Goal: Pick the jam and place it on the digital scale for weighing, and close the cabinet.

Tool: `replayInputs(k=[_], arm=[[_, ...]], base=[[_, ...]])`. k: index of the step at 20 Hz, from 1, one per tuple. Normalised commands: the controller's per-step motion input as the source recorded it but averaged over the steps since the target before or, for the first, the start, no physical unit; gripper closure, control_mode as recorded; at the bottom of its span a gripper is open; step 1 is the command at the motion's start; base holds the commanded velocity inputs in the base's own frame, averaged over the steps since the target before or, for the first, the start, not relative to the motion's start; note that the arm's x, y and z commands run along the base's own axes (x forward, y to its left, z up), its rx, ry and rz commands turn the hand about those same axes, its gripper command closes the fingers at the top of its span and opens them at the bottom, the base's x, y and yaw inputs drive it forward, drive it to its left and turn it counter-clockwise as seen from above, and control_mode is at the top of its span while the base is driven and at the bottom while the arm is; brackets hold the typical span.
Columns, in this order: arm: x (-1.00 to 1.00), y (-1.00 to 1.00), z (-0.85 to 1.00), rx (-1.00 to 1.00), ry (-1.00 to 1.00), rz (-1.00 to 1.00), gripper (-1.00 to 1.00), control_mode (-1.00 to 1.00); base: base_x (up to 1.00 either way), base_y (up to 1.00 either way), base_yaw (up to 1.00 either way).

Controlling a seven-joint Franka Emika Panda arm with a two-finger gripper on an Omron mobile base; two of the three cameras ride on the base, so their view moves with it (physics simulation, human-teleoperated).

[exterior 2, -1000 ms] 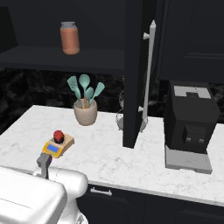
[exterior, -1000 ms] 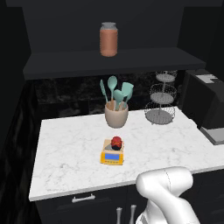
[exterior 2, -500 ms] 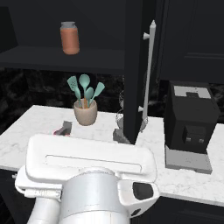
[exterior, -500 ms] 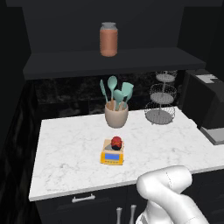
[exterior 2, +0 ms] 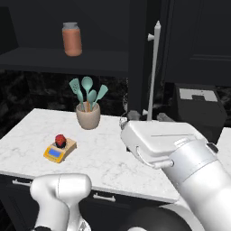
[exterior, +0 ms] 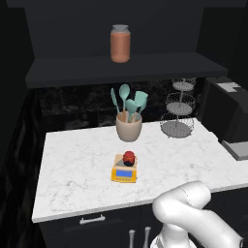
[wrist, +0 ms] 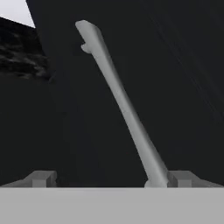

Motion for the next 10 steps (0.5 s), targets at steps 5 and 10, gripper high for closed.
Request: replayInputs(k=[5, 10], arm=[[1.00, -0.29, -0.30, 0.00, 0.01, 0.21, -1.00, -1.00], [1.00, 0.06, -0.35, 0.00, 0.04, 0.15, -1.00, -1.00]], base=[[0.00, 0.00, 0.00], [0.00, 0.00, 0.00]])
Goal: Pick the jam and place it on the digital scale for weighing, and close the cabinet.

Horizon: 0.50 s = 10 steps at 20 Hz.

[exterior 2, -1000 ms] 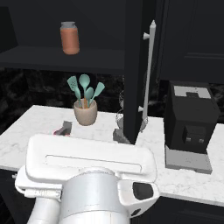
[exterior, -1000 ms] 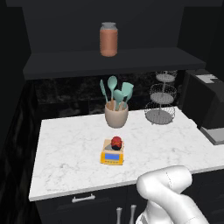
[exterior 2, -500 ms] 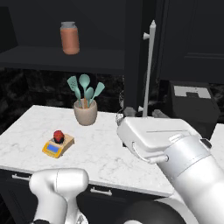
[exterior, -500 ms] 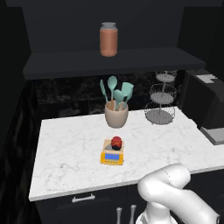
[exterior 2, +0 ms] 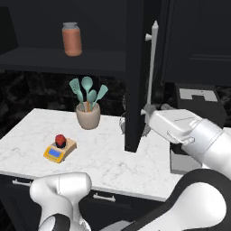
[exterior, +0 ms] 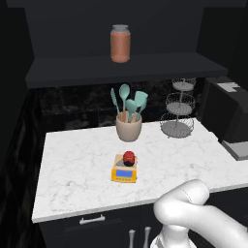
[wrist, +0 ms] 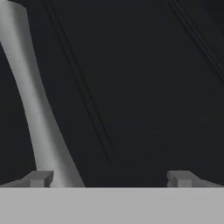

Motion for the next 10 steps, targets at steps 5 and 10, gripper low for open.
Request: replayInputs(k=[5, 10], arm=[[1.00, 0.97, -0.17, -0.08, 0.07, -0.03, -1.00, -1.00], [1.00, 1.00, 0.00, -0.14, 0.05, -0.19, -1.00, -1.00]], base=[[0.00, 0.00, 0.00], [0.00, 0.00, 0.00]])
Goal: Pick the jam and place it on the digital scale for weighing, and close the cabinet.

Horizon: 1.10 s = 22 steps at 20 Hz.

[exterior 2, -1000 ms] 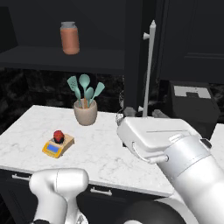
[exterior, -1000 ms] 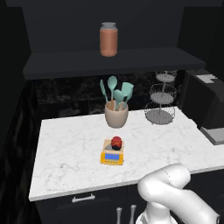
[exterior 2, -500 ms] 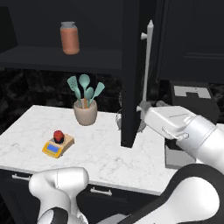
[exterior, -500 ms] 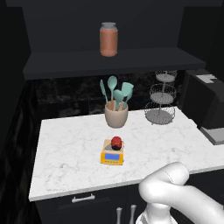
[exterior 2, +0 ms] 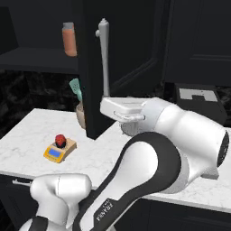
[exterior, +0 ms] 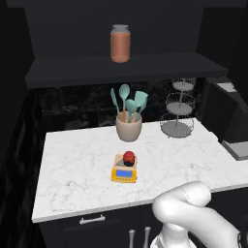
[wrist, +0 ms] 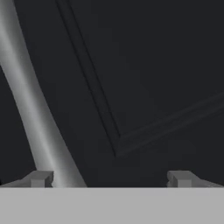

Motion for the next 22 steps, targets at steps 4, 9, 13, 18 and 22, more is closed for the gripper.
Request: replayInputs(k=[4, 9, 13, 18, 22], arm=[[1.00, 1.00, 0.00, -0.09, 0.04, -0.34, -1.00, -1.00], [0.98, 1.00, 0.00, -0.04, 0.03, -0.43, -1.00, -1.00], [0.98, 1.00, 0.00, -0.02, 0.03, -0.51, -1.00, -1.00], [1.00, 1.00, 0.00, 0.00, 0.03, -0.53, -1.00, -1.00], [1.00, 1.00, 0.00, 0.00, 0.00, -0.50, -1.00, -1.00]], base=[[0.00, 0.00, 0.00], [0.00, 0.00, 0.00], [0.00, 0.00, 0.00], [0.00, 0.00, 0.00], [0.00, 0.00, 0.00]])
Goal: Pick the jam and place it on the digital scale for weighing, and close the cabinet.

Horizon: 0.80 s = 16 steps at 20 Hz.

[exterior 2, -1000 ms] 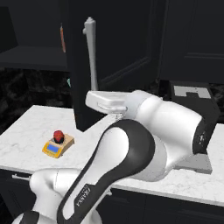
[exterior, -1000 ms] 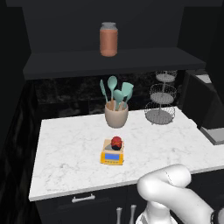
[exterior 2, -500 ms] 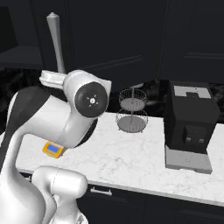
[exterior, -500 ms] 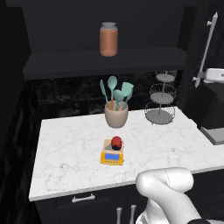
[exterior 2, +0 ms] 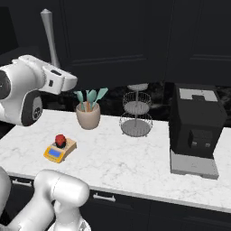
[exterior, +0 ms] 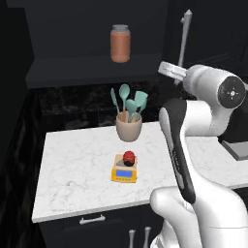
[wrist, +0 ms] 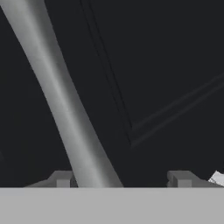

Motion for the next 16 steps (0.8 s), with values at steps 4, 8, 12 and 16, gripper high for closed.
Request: replayInputs(k=[4, 8, 12, 16], arm=[[1.00, 0.91, 0.00, 0.00, 0.00, -0.44, -1.00, -1.00], [1.00, 0.57, 0.00, 0.00, 0.08, -0.37, -1.00, -1.00], [1.00, 0.03, -0.01, 0.00, 0.12, -0.13, -1.00, -1.00], [0.64, 0.00, -0.01, 0.00, 0.03, 0.00, -1.00, -1.00]], base=[[0.00, 0.00, 0.00], [0.00, 0.00, 0.00], [0.00, 0.00, 0.00], [0.00, 0.00, 0.00]])
